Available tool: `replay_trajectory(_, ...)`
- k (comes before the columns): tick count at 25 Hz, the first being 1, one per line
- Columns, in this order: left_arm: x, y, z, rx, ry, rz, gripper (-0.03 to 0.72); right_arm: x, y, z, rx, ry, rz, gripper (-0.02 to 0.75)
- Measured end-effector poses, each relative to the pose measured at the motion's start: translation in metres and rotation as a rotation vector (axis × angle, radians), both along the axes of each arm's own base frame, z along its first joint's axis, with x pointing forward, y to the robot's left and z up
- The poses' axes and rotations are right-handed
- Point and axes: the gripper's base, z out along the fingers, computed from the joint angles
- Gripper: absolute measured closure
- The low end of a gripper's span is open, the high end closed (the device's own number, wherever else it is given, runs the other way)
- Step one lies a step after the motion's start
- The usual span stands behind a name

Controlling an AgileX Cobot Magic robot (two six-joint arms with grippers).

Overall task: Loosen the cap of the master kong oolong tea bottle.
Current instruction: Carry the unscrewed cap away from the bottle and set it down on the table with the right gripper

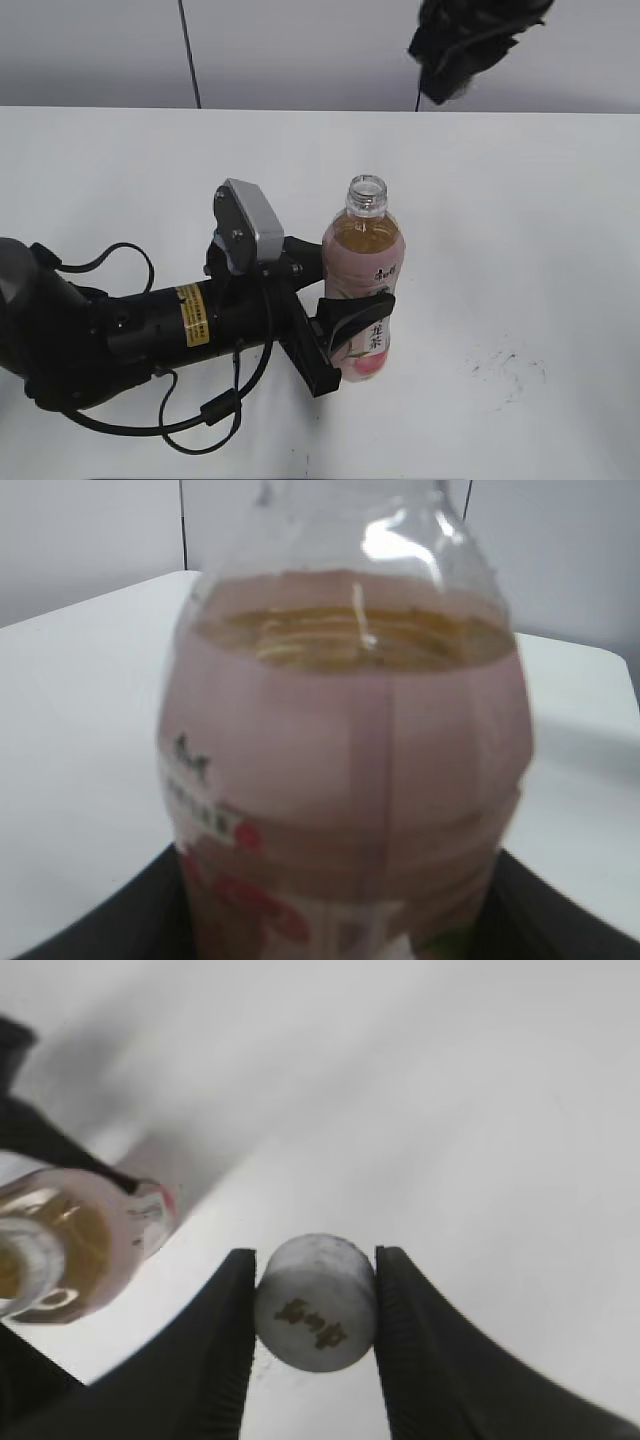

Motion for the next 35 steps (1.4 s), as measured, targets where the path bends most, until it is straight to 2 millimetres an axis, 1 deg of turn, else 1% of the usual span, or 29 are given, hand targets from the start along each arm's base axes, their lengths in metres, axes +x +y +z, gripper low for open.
replay_trajectory(2,0.0,0.0,0.0,0.0,0.0,-0.001,0.3,0.013,-0.026,-0.008,0.047,0.051,-0.231,0.465)
replay_trajectory(3,0.0,0.0,0.0,0.0,0.0,-0.001,0.3,0.018,-0.042,-0.015,0.065,0.089,-0.335,0.465)
replay_trajectory(5,0.0,0.0,0.0,0.0,0.0,-0.001,0.3,0.023,-0.069,-0.032,0.073,0.16,-0.478,0.465)
replay_trajectory(6,0.0,0.0,0.0,0.0,0.0,-0.001,0.3,0.022,-0.083,-0.045,0.058,0.201,-0.536,0.465)
replay_trajectory(7,0.0,0.0,0.0,0.001,-0.001,-0.001,0.3,0.019,-0.091,-0.057,0.038,0.241,-0.572,0.465)
replay_trajectory(8,0.0,0.0,0.0,0.001,-0.001,-0.001,0.3,0.013,-0.099,-0.076,0.004,0.303,-0.606,0.465)
replay_trajectory(10,0.0,0.0,0.0,0.001,-0.001,-0.001,0.3,0.003,-0.103,-0.104,-0.025,0.366,-0.629,0.465)
replay_trajectory(11,0.0,0.0,0.0,0.001,-0.001,-0.002,0.3,-0.003,-0.104,-0.123,-0.032,0.381,-0.644,0.465)
replay_trajectory(14,0.0,0.0,0.0,0.001,-0.001,-0.003,0.3,-0.011,-0.106,-0.161,-0.032,0.406,-0.668,0.465)
replay_trajectory(17,0.0,0.0,0.0,0.001,-0.001,-0.003,0.3,-0.012,-0.106,-0.19,-0.043,0.423,-0.675,0.465)
replay_trajectory(20,0.0,0.0,0.0,0.001,-0.001,-0.003,0.3,-0.009,-0.106,-0.206,-0.054,0.429,-0.675,0.465)
replay_trajectory(25,0.0,0.0,0.0,0.001,-0.001,-0.003,0.3,-0.005,-0.104,-0.216,-0.05,0.431,-0.677,0.465)
replay_trajectory(26,0.0,0.0,0.0,0.001,-0.001,-0.003,0.3,-0.004,-0.104,-0.217,-0.044,0.425,-0.679,0.449)
replay_trajectory(28,0.0,0.0,0.0,0.001,-0.001,-0.003,0.3,-0.005,-0.104,-0.218,-0.05,0.432,-0.679,0.354)
replay_trajectory(29,0.0,0.0,0.0,0.001,-0.001,-0.003,0.3,-0.004,-0.104,-0.219,-0.044,0.424,-0.679,0.274)
replay_trajectory(31,0.0,0.0,0.0,0.001,-0.001,-0.003,0.3,-0.004,-0.104,-0.219,-0.043,0.424,-0.679,0.178)
replay_trajectory(32,0.0,0.0,0.0,0.001,-0.001,-0.003,0.3,-0.004,-0.104,-0.219,-0.043,0.425,-0.678,0.156)
replay_trajectory(35,0.0,0.0,0.0,0.001,-0.001,-0.003,0.286,-0.004,-0.103,-0.219,-0.041,0.428,-0.681,0.152)
